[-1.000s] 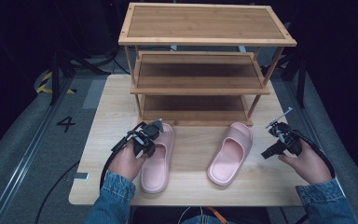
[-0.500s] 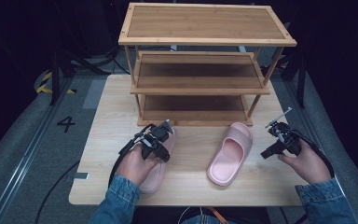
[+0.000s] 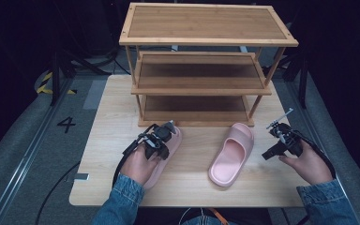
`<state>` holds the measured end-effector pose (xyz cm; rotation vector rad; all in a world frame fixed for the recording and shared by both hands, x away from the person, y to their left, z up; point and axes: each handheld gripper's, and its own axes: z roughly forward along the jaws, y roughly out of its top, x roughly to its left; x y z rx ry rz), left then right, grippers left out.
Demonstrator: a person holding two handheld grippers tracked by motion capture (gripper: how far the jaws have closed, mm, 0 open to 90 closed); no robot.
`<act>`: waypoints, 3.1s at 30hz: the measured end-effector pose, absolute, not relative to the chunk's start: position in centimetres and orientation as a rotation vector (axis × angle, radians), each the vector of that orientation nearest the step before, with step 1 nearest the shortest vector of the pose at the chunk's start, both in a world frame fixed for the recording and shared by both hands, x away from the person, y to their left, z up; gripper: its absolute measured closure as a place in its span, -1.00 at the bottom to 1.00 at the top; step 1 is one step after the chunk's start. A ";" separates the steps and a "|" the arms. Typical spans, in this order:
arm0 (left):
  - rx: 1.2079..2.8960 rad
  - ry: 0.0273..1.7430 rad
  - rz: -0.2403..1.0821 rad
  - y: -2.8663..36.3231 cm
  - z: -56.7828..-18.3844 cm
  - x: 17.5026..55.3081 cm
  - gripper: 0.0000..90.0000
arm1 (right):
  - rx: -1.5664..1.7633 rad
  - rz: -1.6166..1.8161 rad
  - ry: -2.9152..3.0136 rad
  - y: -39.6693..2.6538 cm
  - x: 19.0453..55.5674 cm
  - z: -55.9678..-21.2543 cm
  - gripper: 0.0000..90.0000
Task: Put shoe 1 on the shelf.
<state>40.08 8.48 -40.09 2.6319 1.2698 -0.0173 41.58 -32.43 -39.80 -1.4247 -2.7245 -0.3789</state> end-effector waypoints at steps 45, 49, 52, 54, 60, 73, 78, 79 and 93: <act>2.623 0.962 0.051 9.9 -26.4 39.4 0.85 | -1.465 -0.330 -2.641 -33.4 39.1 -43.6 0.26; 2.619 0.937 0.078 9.5 -25.0 39.6 0.85 | -1.465 -0.325 -2.639 -33.4 39.1 -43.6 0.27; 2.612 0.934 0.104 9.4 -24.0 40.0 0.85 | -1.462 -0.329 -2.644 -33.5 39.1 -43.6 0.27; 2.605 0.936 0.121 9.3 -23.5 40.4 0.85 | -1.465 -0.330 -2.640 -33.6 39.1 -43.4 0.27; 2.582 0.974 0.151 9.3 -22.4 42.1 0.85 | -1.459 -0.337 -2.649 -33.6 39.2 -43.3 0.27; 2.512 1.053 0.251 8.7 -21.9 46.7 0.85 | -1.453 -0.338 -2.647 -33.6 39.2 -43.5 0.27; 2.504 1.060 0.263 8.2 -22.2 48.0 0.86 | -1.450 -0.337 -2.656 -33.5 39.1 -43.5 0.27; 2.508 1.067 0.284 7.9 -22.2 48.2 0.86 | -1.448 -0.337 -2.657 -33.5 39.1 -43.5 0.28; 2.498 1.106 0.430 5.1 -22.8 50.7 0.87 | -1.424 -0.344 -2.666 -33.3 38.7 -43.6 0.28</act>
